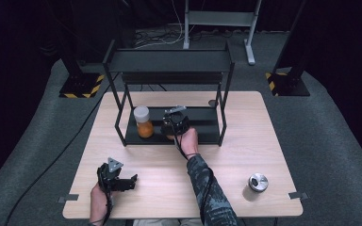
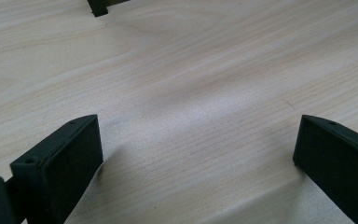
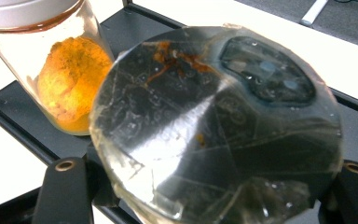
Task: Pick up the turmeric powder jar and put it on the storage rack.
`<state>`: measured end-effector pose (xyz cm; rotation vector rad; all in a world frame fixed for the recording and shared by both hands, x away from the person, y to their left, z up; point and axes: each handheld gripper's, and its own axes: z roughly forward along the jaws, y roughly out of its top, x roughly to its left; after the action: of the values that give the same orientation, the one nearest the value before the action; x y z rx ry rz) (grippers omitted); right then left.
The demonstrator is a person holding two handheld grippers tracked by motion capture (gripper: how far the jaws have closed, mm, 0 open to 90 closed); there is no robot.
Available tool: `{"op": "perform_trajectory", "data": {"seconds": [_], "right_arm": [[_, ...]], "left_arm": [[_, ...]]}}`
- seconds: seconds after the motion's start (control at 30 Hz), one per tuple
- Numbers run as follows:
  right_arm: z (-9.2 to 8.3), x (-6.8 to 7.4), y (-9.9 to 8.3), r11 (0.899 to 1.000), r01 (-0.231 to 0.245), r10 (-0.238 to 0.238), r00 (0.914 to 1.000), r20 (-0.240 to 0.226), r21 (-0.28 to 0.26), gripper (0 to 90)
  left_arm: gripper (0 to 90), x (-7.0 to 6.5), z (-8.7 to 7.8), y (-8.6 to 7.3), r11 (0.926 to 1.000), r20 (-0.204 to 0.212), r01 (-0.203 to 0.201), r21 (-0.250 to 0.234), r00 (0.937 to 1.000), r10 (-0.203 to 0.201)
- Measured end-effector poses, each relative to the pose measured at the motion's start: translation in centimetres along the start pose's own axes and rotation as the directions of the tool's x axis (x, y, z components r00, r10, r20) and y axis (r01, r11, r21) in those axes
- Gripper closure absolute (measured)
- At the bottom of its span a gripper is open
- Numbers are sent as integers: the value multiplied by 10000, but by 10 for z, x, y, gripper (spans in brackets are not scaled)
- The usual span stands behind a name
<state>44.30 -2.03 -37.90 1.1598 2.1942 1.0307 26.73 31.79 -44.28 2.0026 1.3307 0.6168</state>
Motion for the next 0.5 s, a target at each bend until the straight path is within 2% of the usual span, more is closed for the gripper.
{"op": "perform_trajectory", "data": {"seconds": [0.5], "right_arm": [[10,0,-1,9998,-166,166,9999,23,-81,305]], "left_arm": [[10,0,0,0,10000,10,-47,-3,10000,47]]}}
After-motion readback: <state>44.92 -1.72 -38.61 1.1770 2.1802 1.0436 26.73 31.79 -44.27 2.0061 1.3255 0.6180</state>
